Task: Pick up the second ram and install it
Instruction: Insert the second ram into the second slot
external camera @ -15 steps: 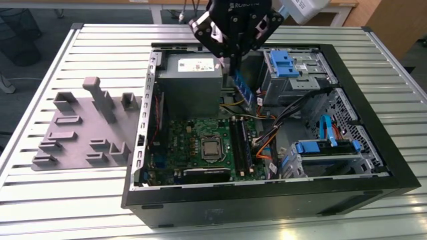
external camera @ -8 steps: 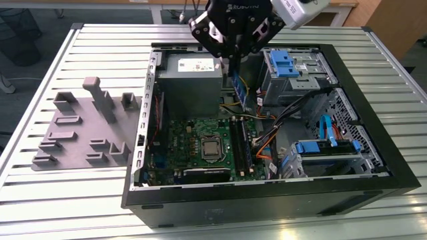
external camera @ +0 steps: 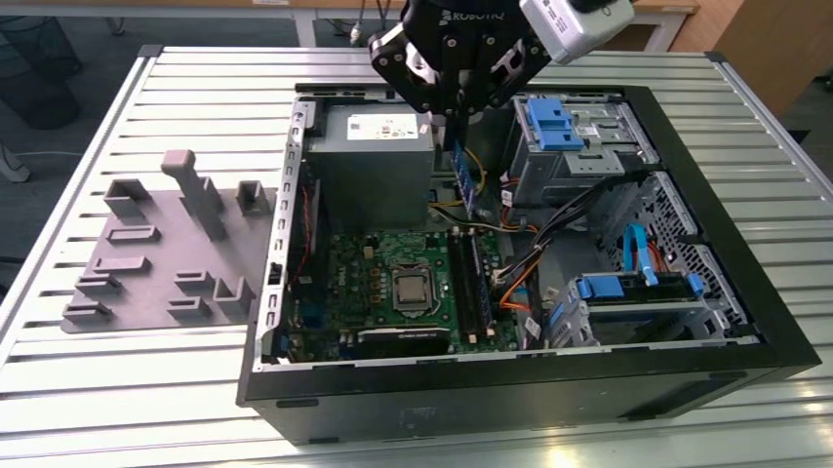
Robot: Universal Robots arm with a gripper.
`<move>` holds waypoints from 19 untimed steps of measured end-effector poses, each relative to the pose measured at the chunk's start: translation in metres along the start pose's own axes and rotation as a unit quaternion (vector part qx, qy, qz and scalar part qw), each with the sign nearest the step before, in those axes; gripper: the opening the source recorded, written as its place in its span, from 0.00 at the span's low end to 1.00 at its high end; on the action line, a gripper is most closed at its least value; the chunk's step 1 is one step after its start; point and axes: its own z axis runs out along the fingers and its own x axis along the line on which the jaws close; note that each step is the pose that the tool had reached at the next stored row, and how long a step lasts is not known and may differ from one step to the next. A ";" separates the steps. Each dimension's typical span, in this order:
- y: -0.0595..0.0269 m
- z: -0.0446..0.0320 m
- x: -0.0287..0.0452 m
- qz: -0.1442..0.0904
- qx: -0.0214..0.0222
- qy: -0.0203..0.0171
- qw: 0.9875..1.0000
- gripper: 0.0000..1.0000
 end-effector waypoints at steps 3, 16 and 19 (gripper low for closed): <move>0.0000 0.0002 0.0000 0.000 0.000 0.000 1.000 0.14; 0.0001 0.0062 0.0001 0.000 0.000 0.000 1.000 0.14; 0.0001 0.0066 0.0001 0.000 0.000 0.000 1.000 0.14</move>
